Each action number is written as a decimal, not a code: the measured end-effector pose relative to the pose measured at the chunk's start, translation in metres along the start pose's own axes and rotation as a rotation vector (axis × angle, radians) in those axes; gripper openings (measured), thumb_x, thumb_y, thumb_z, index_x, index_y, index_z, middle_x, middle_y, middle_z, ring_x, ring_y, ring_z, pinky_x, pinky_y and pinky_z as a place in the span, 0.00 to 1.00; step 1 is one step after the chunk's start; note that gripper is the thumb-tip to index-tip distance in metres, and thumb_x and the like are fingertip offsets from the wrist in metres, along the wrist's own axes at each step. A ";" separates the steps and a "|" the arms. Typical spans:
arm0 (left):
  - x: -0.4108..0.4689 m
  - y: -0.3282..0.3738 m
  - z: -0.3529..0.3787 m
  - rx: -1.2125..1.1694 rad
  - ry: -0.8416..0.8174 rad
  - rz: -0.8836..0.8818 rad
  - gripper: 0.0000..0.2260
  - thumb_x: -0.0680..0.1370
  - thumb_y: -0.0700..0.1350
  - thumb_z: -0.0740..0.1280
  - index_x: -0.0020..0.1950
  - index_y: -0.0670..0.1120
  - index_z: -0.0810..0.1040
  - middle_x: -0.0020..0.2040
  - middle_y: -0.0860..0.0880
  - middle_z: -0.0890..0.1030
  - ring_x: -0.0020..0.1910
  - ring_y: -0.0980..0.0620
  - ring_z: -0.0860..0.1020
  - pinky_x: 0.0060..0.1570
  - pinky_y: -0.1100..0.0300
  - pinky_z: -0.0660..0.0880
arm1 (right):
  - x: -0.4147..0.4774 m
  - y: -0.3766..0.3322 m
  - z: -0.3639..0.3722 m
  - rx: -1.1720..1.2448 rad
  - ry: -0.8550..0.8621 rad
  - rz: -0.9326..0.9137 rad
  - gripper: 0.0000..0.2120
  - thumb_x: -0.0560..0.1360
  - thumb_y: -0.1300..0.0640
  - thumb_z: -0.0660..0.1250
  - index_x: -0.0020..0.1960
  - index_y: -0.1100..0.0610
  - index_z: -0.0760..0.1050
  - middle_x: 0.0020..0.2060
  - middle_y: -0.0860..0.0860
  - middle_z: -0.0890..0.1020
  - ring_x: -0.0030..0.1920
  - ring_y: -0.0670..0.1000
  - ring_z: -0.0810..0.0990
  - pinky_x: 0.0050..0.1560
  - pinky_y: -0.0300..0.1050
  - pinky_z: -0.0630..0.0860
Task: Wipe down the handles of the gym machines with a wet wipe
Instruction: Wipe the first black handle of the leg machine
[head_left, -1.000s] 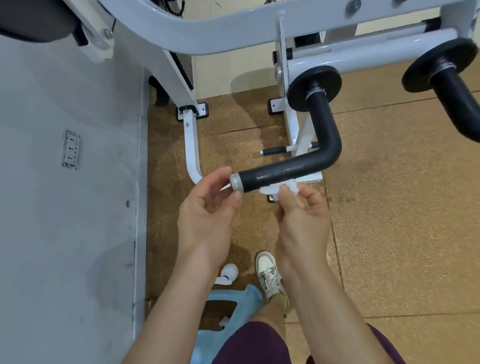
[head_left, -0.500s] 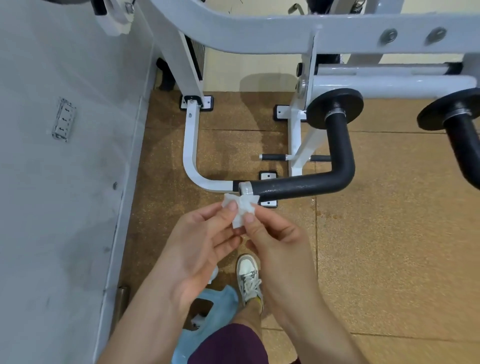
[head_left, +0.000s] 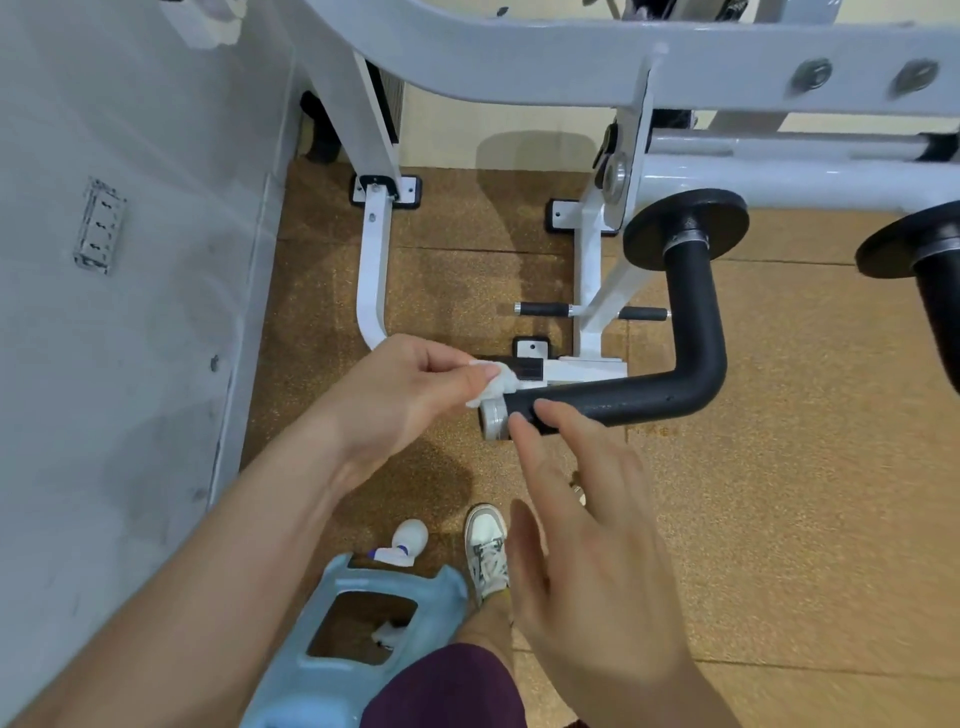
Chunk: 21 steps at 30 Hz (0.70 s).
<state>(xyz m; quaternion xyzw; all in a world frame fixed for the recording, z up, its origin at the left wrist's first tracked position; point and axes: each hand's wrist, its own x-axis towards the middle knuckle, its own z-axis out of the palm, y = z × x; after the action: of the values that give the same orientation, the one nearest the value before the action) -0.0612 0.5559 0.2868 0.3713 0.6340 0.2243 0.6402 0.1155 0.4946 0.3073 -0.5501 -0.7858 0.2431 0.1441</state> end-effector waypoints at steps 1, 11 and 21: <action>0.004 0.002 -0.003 0.017 -0.047 -0.023 0.17 0.71 0.56 0.70 0.48 0.43 0.85 0.52 0.42 0.84 0.56 0.43 0.78 0.65 0.44 0.70 | -0.001 0.002 0.001 -0.016 -0.006 -0.007 0.26 0.71 0.57 0.60 0.70 0.56 0.69 0.68 0.52 0.69 0.66 0.55 0.69 0.63 0.49 0.70; 0.034 0.034 -0.006 0.113 -0.440 -0.132 0.12 0.77 0.46 0.66 0.45 0.37 0.83 0.41 0.45 0.82 0.43 0.49 0.75 0.49 0.55 0.71 | -0.001 0.011 -0.001 -0.070 0.024 -0.113 0.25 0.71 0.58 0.60 0.68 0.58 0.72 0.67 0.53 0.73 0.67 0.53 0.69 0.61 0.47 0.66; 0.028 0.050 -0.004 0.487 -0.419 -0.092 0.24 0.75 0.58 0.63 0.40 0.36 0.79 0.33 0.51 0.73 0.36 0.52 0.72 0.50 0.55 0.70 | 0.005 0.037 -0.029 0.021 0.057 -0.015 0.24 0.72 0.58 0.61 0.67 0.57 0.72 0.65 0.52 0.74 0.65 0.52 0.72 0.62 0.48 0.71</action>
<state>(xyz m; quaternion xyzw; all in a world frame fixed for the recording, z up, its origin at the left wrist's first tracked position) -0.0531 0.6089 0.3069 0.5226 0.5393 -0.0444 0.6588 0.1574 0.5163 0.3120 -0.5495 -0.7828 0.2343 0.1740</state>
